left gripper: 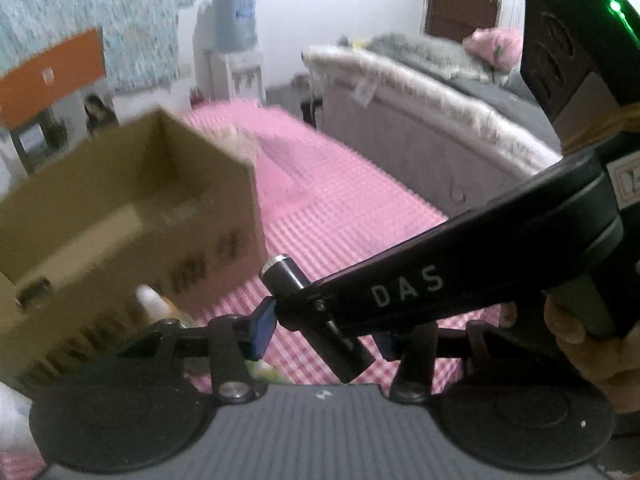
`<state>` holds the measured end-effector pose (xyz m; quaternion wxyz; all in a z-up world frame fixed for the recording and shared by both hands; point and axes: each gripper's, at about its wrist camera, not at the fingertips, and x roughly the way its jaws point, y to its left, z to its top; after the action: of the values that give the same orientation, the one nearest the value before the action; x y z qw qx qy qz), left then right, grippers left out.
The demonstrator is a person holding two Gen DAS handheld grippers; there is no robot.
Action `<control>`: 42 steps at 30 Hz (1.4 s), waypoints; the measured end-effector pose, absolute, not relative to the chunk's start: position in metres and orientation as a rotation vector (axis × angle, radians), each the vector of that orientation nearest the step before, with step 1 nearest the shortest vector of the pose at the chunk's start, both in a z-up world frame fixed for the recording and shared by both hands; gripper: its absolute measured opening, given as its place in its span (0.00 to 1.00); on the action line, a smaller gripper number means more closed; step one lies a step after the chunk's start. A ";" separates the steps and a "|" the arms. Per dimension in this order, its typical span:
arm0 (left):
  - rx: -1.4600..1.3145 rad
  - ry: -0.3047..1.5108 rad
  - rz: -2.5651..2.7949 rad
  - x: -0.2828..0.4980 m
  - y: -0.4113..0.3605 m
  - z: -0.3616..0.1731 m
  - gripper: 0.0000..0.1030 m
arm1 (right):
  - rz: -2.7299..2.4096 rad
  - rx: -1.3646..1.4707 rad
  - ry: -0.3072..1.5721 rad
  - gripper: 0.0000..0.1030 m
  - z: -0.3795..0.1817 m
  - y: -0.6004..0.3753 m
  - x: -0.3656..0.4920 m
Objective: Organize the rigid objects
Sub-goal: 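Lift the black cylinder with the right tool and carry it over the box, then open the right tool to release the black cylinder into the box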
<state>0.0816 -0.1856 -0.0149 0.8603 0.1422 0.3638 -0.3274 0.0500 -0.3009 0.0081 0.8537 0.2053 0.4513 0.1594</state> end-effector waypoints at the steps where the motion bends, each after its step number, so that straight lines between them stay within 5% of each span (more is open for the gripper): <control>1: 0.296 0.736 -0.682 0.079 -0.181 -0.005 0.49 | 0.344 0.421 0.922 0.21 0.019 -0.298 0.048; 10: 0.295 0.561 -0.525 0.082 -0.137 0.070 0.49 | 0.502 0.338 0.739 0.21 0.098 -0.257 0.070; 16: 0.256 0.639 -0.426 0.136 -0.100 0.084 0.49 | 0.623 0.300 0.763 0.21 0.113 -0.212 0.140; 30: 0.253 0.969 -0.290 0.245 -0.039 0.016 0.50 | 0.713 0.378 1.226 0.21 0.023 -0.120 0.304; 42: 0.278 1.025 -0.278 0.252 -0.022 0.002 0.59 | 0.741 0.378 1.444 0.22 -0.030 -0.081 0.342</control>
<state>0.2521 -0.0223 0.0025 0.8531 0.1321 0.4872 -0.1319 0.3421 -0.0811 -0.0300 0.6726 0.1679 0.6413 0.3289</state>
